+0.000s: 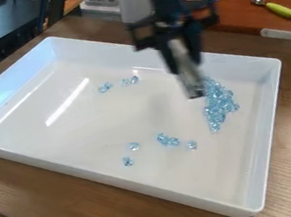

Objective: Sweep into pile

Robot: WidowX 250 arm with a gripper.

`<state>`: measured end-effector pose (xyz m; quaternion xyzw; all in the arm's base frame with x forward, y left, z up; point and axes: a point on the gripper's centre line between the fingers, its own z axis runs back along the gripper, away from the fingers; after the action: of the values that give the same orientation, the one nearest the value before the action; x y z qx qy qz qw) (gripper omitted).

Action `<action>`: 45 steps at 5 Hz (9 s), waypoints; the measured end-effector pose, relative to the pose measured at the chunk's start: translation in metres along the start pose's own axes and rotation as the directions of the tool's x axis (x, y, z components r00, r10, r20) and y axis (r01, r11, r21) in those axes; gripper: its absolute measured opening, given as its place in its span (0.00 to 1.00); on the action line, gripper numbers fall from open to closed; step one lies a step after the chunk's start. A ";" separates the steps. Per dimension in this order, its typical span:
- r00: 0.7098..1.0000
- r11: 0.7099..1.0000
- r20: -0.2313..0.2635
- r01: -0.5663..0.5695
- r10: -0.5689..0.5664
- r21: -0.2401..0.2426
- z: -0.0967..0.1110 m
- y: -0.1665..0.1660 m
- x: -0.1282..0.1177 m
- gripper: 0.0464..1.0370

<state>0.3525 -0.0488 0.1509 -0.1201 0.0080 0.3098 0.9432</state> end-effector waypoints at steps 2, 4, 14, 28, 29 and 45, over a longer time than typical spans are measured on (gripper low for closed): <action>0.994 0.994 0.054 -0.096 0.093 0.050 -0.001 0.072 -0.015 0.32; 0.990 0.988 0.108 -0.102 0.090 0.114 -0.017 0.113 -0.023 0.32; 0.949 0.947 0.091 -0.310 0.302 0.090 -0.073 -0.019 -0.020 0.32; 0.998 0.943 -0.013 0.059 -0.057 0.328 -0.033 0.109 0.078 0.32; 0.997 0.941 -0.038 0.071 -0.062 0.330 -0.039 0.088 0.075 0.32; 0.922 0.927 -0.105 -0.376 0.372 -0.021 -0.064 0.022 -0.062 0.32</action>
<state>0.2936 -0.0829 0.0897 -0.1506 0.0715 0.4776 0.8626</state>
